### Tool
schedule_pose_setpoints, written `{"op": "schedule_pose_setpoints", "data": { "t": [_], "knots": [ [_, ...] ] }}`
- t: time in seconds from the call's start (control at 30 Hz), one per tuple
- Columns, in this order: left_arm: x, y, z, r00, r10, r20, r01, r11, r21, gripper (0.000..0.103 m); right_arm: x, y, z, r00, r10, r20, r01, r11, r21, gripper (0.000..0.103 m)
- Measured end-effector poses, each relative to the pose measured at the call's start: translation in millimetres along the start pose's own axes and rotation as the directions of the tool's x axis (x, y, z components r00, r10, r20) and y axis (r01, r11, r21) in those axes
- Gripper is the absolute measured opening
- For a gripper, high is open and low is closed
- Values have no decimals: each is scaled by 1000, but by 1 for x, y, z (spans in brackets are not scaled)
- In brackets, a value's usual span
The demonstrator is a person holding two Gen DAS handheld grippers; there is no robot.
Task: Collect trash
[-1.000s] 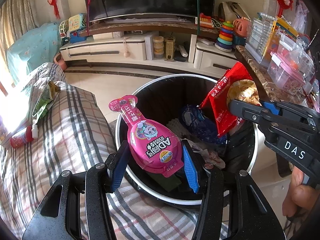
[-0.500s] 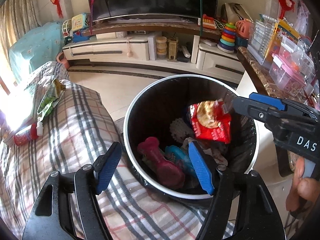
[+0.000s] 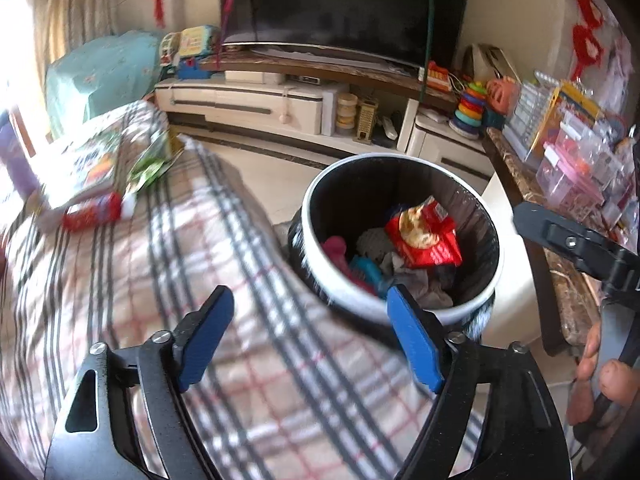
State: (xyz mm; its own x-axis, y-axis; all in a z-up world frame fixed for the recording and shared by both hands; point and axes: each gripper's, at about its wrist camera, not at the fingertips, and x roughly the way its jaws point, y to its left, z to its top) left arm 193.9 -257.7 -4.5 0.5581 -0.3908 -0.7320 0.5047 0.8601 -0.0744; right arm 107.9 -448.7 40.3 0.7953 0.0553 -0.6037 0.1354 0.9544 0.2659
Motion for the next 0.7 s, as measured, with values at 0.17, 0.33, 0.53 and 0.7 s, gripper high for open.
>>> {"op": "schedule_pose_setpoints", "data": {
  "t": [0.17, 0.33, 0.53, 0.7],
  "knots": [
    [-22, 22, -26, 1000, -4, 25, 5, 998, -62, 85, -23, 13, -22, 999, 6, 49, -7, 1000, 16, 101],
    [-47, 36, -50, 997, -6, 71, 13, 994, -109, 87, -39, 26, -46, 996, 31, 82, -35, 998, 54, 102],
    [-76, 44, -73, 990, 11, 141, 7, 991, -131, 90, -50, 45, -68, 994, 39, 97, -43, 998, 36, 102],
    [-97, 49, -88, 980, 29, 198, 0, 990, -144, 92, -64, 60, -78, 991, 13, 135, -15, 1000, 10, 102]
  ]
}}
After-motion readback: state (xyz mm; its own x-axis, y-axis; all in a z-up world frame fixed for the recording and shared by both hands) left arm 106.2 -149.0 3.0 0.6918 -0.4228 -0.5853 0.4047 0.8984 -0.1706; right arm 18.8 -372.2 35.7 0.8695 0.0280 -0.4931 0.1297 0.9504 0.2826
